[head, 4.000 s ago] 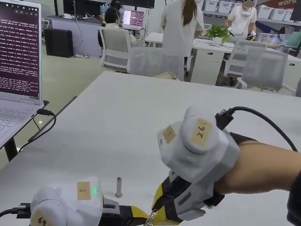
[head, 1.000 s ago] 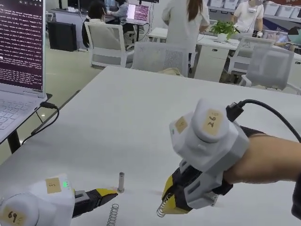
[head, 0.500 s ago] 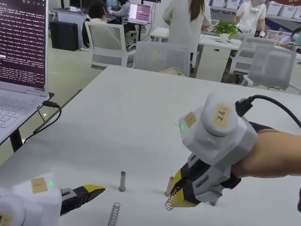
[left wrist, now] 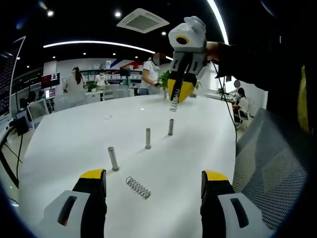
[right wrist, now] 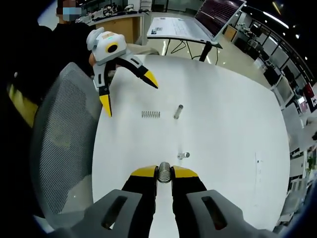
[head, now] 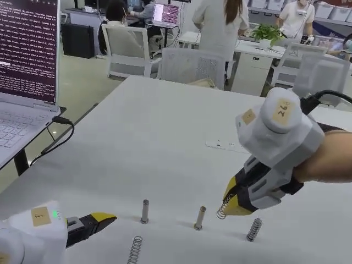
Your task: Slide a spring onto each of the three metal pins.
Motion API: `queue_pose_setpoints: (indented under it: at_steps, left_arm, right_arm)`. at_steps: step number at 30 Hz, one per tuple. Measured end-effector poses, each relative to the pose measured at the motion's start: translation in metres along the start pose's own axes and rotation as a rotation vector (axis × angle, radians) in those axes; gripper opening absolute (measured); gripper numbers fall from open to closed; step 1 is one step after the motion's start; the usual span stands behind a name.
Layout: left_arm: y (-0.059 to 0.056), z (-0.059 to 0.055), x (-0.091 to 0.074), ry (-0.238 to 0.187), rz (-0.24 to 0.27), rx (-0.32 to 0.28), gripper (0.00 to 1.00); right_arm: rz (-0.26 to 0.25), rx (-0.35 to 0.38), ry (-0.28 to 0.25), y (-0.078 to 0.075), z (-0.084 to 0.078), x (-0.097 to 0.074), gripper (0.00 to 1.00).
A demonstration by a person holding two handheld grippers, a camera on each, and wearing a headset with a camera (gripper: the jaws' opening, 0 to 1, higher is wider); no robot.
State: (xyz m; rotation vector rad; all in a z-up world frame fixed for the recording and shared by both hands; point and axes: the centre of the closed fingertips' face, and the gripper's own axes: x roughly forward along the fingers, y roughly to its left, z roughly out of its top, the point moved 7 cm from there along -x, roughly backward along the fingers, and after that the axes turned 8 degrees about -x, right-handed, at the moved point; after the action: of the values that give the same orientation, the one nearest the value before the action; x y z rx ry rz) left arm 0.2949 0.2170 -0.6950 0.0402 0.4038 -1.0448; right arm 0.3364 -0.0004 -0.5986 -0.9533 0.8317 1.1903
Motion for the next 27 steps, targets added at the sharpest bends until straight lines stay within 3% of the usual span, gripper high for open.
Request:
queue_pose_setpoints:
  at_steps: [14, 27]
  left_arm:
    - [0.001, -0.002, -0.001, 0.008, 0.007, 0.001, 0.74]
    - [0.001, -0.004, -0.001, 0.017, 0.004, 0.001, 0.74]
  right_arm:
    - [0.027, -0.01, 0.042, -0.034, 0.007, 0.019, 0.08]
    - [0.062, 0.016, 0.044, -0.047, 0.003, 0.048, 0.08]
